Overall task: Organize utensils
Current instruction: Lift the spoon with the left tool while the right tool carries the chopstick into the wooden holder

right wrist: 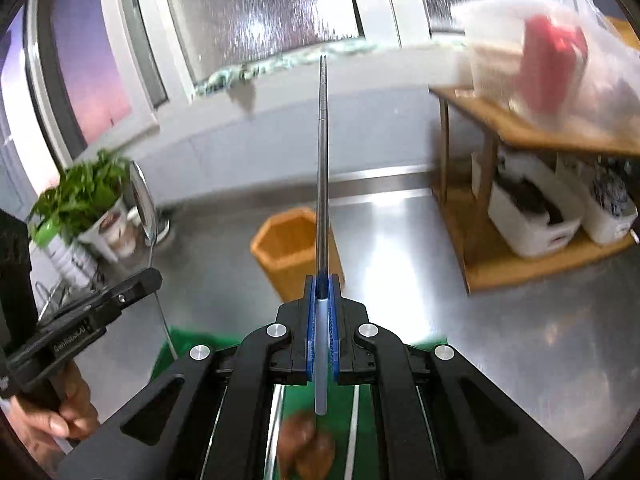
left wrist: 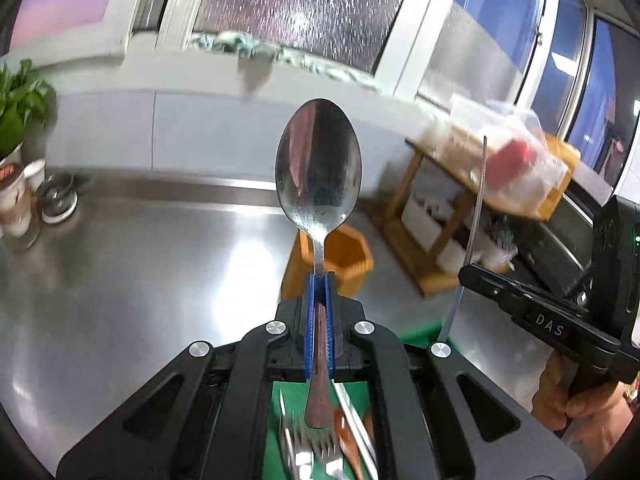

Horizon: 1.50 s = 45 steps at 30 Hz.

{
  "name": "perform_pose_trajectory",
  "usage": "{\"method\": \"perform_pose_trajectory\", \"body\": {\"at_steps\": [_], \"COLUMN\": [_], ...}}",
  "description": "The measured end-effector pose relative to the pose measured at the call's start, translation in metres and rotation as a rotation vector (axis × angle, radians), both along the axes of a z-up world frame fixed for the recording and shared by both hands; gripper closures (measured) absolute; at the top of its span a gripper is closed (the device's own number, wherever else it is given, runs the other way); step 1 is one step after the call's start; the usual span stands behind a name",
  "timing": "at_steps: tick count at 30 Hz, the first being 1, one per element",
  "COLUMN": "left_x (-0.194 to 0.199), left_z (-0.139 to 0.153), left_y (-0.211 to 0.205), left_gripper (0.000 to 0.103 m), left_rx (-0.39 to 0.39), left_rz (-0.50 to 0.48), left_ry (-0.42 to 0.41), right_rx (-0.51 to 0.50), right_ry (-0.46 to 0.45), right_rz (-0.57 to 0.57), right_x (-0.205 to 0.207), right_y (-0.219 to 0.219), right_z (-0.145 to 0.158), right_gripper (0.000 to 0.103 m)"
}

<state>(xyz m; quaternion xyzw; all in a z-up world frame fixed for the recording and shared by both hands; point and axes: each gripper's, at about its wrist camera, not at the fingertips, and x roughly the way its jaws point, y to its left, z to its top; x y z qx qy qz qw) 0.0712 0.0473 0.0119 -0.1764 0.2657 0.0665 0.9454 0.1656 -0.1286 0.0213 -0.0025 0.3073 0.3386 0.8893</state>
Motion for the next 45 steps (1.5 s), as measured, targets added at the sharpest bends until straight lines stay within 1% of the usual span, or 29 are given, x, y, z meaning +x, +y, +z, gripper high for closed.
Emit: {"method": "perform_pose_trajectory", "body": {"at_steps": [3, 5, 7, 11, 15, 18, 23, 27, 33, 35, 37, 38, 40, 44, 45], "left_x": [0.021, 0.035, 0.052, 0.082, 0.110, 0.124, 0.123, 0.122, 0.121, 0.121, 0.121, 0.120, 0.115, 0.099, 0.095], "left_z": [0.009, 0.015, 0.020, 0.028, 0.025, 0.007, -0.018, -0.033, -0.048, -0.050, -0.049, -0.047, -0.041, -0.027, -0.024], "left_y": [0.008, 0.010, 0.014, 0.025, 0.035, 0.036, 0.039, 0.037, 0.039, 0.041, 0.042, 0.042, 0.043, 0.045, 0.047], "left_gripper": [0.099, 0.100, 0.099, 0.099, 0.099, 0.099, 0.099, 0.099, 0.099, 0.096, 0.089, 0.088, 0.086, 0.073, 0.072], "left_rx": [-0.025, -0.024, -0.023, -0.047, -0.057, -0.060, -0.084, -0.106, -0.126, -0.139, -0.154, -0.157, -0.154, -0.124, -0.122], "left_rz": [0.012, 0.012, 0.018, 0.032, 0.034, 0.028, -0.011, -0.073, -0.099, -0.101, -0.100, -0.096, -0.089, -0.064, -0.055], "left_ry": [-0.047, -0.075, -0.096, -0.124, -0.121, -0.078, -0.045, -0.010, 0.037, 0.042, 0.049, 0.046, 0.032, 0.010, 0.009], "right_rx": [0.040, 0.071, 0.089, 0.102, 0.099, 0.089, 0.067, 0.058, 0.028, 0.026, 0.023, 0.021, 0.027, 0.033, 0.030], "right_ry": [-0.031, -0.042, -0.042, -0.050, -0.032, -0.006, 0.040, 0.096, 0.152, 0.167, 0.171, 0.171, 0.171, 0.164, 0.160], "right_rz": [-0.005, -0.003, -0.004, -0.008, -0.006, -0.003, 0.013, 0.035, 0.052, 0.055, 0.054, 0.052, 0.049, 0.055, 0.050], "right_x": [0.018, 0.034, 0.045, 0.065, 0.082, 0.090, 0.094, 0.097, 0.096, 0.095, 0.094, 0.093, 0.091, 0.084, 0.082], "right_y": [0.013, 0.026, 0.036, 0.056, 0.069, 0.073, 0.069, 0.067, 0.068, 0.069, 0.068, 0.068, 0.066, 0.059, 0.057], "right_z": [0.012, 0.020, 0.024, 0.026, 0.020, 0.010, -0.010, -0.026, -0.043, -0.045, -0.045, -0.044, -0.040, -0.029, -0.027], "right_gripper": [0.097, 0.097, 0.097, 0.097, 0.097, 0.097, 0.097, 0.097, 0.095, 0.094, 0.094, 0.094, 0.093, 0.092, 0.092]}}
